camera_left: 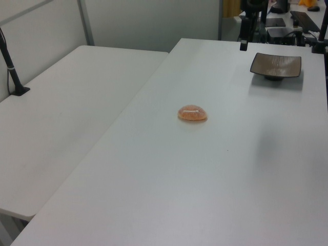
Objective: Bread is placed on a ceramic plate
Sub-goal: 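Move the open gripper down toward the orange bread roll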
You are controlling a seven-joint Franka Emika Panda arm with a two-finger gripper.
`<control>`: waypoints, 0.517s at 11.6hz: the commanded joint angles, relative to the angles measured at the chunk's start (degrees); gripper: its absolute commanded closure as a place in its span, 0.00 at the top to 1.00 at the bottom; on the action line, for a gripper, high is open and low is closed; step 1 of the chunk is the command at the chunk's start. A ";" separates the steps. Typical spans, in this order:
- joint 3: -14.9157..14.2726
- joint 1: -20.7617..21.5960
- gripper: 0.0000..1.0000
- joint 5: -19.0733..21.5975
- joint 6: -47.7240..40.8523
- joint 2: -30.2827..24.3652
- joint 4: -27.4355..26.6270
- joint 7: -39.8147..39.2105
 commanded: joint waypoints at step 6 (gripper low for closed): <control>0.38 2.13 1.00 -0.20 1.43 2.97 -1.22 -8.39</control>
